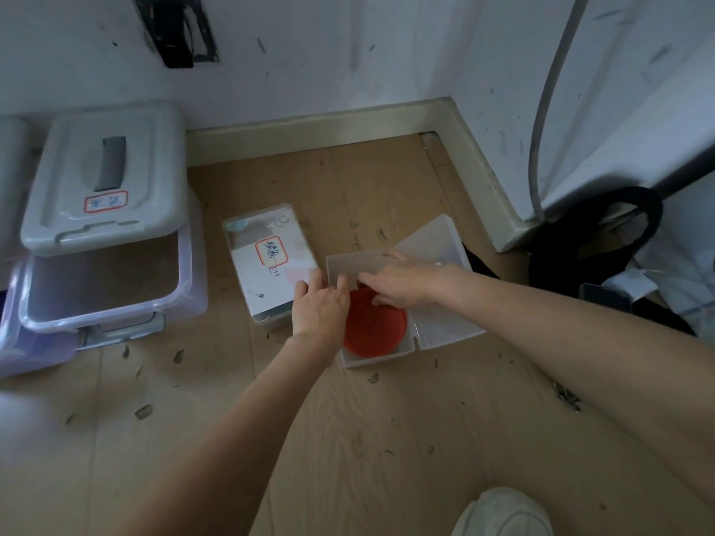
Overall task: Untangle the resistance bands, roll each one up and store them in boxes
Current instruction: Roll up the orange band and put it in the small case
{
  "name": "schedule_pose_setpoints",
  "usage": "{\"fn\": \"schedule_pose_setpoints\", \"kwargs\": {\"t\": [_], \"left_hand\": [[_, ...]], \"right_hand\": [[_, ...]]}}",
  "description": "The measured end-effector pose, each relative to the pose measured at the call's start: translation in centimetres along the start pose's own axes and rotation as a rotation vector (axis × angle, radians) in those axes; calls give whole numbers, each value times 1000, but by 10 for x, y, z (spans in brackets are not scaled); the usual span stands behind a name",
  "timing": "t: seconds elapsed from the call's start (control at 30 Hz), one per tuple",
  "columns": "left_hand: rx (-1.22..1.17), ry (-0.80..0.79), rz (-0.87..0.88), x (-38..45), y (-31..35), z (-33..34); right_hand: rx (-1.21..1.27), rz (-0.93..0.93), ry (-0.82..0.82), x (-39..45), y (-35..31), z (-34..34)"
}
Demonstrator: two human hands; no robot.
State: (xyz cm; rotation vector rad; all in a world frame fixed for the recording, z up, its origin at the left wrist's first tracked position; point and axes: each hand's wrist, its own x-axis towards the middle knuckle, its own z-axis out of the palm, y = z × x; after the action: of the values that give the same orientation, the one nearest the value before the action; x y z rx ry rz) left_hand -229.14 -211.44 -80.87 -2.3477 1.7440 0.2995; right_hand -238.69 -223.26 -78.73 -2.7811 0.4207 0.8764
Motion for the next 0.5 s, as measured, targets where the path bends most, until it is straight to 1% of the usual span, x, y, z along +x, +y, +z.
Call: {"fn": "schedule_pose_setpoints", "kwargs": {"t": [0.13, 0.23, 0.27, 0.37, 0.4, 0.5], "left_hand": [[-13, 9, -19, -2, 1, 5], [-63, 20, -28, -2, 1, 4], [-76, 22, -30, -1, 2, 3], [-99, 16, -44, -2, 3, 3], [-108, 20, -50, -2, 3, 3], [-134, 27, -59, -3, 4, 2]], "right_hand": [[-202, 24, 170, -2, 6, 17], [-203, 42, 263, -4, 7, 14], [-161, 63, 262, -9, 8, 11], [-12, 113, 190, -31, 14, -2], [56, 130, 193, -39, 15, -4], [403, 240, 236, -50, 12, -6]]}}
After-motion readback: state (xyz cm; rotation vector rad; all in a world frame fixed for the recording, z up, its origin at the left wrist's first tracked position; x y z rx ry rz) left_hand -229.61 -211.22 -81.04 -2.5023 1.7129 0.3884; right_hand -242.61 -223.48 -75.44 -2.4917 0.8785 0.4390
